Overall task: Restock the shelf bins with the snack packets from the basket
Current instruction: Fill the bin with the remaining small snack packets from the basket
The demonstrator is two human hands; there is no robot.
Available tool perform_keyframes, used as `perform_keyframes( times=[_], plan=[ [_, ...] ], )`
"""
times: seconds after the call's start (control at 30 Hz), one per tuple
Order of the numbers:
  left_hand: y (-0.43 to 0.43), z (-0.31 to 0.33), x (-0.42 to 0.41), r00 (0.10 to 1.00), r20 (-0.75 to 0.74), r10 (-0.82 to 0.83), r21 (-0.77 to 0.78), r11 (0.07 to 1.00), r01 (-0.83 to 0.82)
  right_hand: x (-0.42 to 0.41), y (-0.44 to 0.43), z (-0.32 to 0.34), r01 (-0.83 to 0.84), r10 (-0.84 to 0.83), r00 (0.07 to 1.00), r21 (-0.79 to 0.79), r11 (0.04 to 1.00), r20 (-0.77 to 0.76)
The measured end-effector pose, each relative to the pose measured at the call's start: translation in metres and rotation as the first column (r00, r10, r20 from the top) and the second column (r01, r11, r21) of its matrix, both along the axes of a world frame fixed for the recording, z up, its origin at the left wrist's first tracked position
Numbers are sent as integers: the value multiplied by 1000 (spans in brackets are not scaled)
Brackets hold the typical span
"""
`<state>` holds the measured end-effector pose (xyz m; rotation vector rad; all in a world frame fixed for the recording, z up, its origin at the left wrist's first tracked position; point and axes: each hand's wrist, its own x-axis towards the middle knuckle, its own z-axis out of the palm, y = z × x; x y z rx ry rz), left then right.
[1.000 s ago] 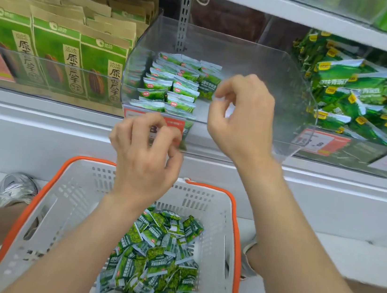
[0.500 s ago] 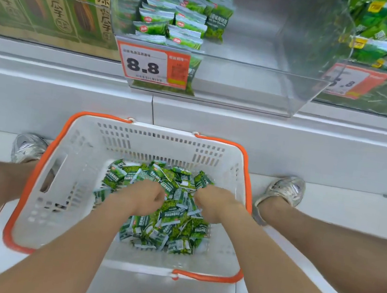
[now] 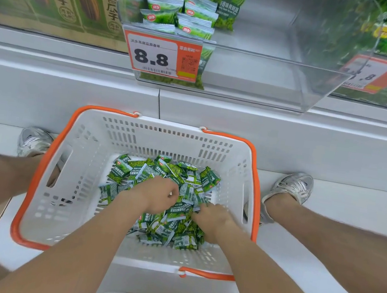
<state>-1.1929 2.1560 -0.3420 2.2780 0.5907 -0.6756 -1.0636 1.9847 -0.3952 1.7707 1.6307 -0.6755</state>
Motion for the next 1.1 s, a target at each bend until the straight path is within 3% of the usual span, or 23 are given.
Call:
perform_keyframes(
  times=[0.2, 0.3, 0.4, 0.47, 0.57, 0.63, 0.7, 0.8, 0.9, 1.0, 1.07, 1.1],
  plan=[
    [0, 7, 1, 998, 40, 55, -66, 996, -52, 16, 5, 11, 195, -184, 976, 97, 976, -117],
    [-1, 14, 4, 994, 62, 95, -120, 989, -87, 28, 14, 23, 367, -330, 921, 173, 914, -208],
    [-1, 20, 8, 979, 113, 169, -151, 977, -151, 33, 22, 36, 666, -504, 710, 236, 708, -492],
    [0, 22, 10, 965, 131, 228, -190, 961, -201, 33, 29, 49, 796, -531, 564, 245, 553, -633],
    [1, 24, 7, 928, 138, 346, -294, 909, -296, 28, 43, 72, 929, -518, 310, 137, 345, -798],
    [2, 26, 6, 825, 161, 541, -452, 784, -426, 24, 50, 84, 973, -491, 127, 11, 232, -862],
    [6, 34, 6, 706, 204, 678, -530, 683, -503, 24, 54, 96, 974, -443, 0, -100, 203, -897],
    [15, 52, 5, 598, 256, 759, -594, 612, -522, 29, 56, 114, 963, -350, -5, -99, 251, -937],
    [22, 67, 5, 558, 269, 785, -681, 565, -467, 34, 61, 125, 973, -307, -3, -73, 217, -952],
    [20, 83, 10, 508, 296, 809, -735, 533, -420, 37, 64, 136, 974, -210, -61, -104, 200, -976],
    [17, 95, 14, 465, 348, 814, -728, 547, -413, 38, 66, 145, 971, -178, -84, -120, 205, -981],
    [15, 102, 17, 438, 405, 802, -701, 580, -414, 38, 67, 151, 975, -172, -43, -79, 210, -984]
  ],
)
